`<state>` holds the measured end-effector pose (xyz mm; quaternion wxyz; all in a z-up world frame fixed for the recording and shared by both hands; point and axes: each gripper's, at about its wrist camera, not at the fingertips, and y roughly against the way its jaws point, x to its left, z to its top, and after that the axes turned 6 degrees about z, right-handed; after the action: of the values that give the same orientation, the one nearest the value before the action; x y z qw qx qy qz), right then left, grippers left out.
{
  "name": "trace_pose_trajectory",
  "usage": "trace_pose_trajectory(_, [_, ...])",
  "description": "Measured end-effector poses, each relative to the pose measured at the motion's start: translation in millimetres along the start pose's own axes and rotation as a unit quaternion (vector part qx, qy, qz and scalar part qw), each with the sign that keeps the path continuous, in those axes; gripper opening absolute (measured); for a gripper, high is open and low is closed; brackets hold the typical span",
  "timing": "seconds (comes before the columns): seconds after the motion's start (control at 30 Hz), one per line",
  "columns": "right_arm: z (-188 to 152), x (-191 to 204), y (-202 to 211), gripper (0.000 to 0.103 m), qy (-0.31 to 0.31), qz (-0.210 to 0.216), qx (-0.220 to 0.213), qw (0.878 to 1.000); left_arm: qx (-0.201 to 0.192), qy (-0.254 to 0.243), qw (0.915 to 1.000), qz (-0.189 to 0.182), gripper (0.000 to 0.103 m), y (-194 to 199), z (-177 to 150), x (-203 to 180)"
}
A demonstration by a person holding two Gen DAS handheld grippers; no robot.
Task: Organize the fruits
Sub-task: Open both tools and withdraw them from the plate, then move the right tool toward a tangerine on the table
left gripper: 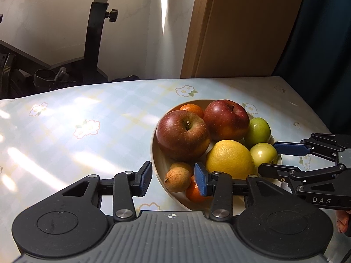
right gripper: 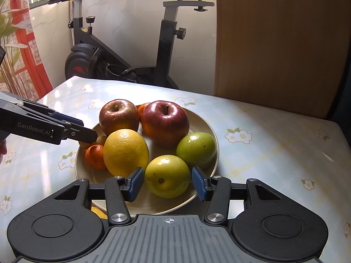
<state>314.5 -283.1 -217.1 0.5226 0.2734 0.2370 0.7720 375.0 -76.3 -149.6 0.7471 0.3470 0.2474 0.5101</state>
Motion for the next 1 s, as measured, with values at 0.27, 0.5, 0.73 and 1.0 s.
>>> trace_pose_trajectory(0.27, [-5,6,23,0.046,-0.017,-0.002,-0.02,1.0,-0.006,-0.01,0.9999,0.004,0.045,19,-4,-4])
trace_pose_trajectory(0.5, [-14,13,44,0.046,-0.03,-0.003,-0.033,0.999,-0.014,-0.026,0.9995,0.015,0.045,40,-15,-6])
trace_pose_trajectory(0.73, [-24,24,58,0.046,-0.03,-0.005,-0.037,0.999,-0.021,-0.032,0.9992,0.012,0.045,58,-28,-5])
trace_pose_trajectory(1.0, [-35,35,69,0.046,-0.032,0.0,-0.037,0.999,-0.028,-0.03,0.9992,0.0,0.045,72,-42,-8])
